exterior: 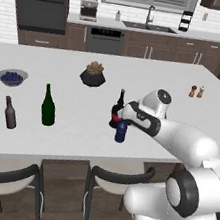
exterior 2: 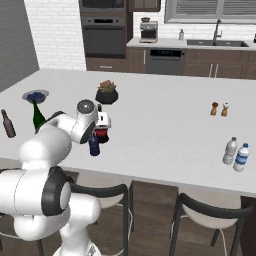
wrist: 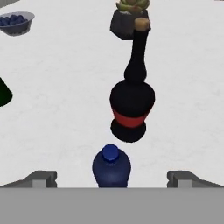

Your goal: Move the plastic bottles in the middle to the plastics group, and the glass bottles in the middle to the glass group.

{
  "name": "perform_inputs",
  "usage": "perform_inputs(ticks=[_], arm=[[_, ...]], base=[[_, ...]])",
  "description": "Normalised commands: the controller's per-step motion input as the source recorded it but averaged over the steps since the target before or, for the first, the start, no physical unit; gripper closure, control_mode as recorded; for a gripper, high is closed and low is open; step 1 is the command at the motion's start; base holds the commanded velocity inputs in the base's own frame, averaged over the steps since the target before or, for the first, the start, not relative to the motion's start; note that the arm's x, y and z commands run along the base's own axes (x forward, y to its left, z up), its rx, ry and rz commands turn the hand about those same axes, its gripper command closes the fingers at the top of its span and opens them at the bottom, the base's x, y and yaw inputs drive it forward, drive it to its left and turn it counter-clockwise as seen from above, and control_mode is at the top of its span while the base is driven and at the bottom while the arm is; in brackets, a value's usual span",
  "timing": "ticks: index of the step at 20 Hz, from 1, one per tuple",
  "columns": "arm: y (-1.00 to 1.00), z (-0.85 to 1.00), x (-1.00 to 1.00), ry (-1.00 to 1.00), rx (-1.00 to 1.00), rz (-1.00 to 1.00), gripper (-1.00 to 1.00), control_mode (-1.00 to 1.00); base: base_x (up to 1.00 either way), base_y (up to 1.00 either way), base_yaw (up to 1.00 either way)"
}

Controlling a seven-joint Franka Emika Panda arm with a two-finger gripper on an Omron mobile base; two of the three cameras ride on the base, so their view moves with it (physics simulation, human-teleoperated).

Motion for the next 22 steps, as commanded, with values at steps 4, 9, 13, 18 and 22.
perform_inputs(ticks=[4, 9, 13, 18, 22], arm=[[0.0, -0.31, 0.1, 0.0, 0.0, 0.06, -1.0, -1.0], [-0.01, -0.29, 0.1, 0.0, 0.0, 0.02, -1.0, -1.0], [0.04, -0.18, 0.14, 0.0, 0.0, 0.0, -1.0, -1.0], [0.19, -0.14, 0.09, 0.0, 0.0, 0.0, -1.0, -1.0], [0.11, -0.13, 0.0, 0.0, 0.0, 0.0, -1.0, -1.0]], base=[[0.0, 0.0, 0.0], [0.0, 0.0, 0.0], [0.0, 0.0, 0.0], [0.0, 0.0, 0.0], [0.0, 0.0, 0.0]])
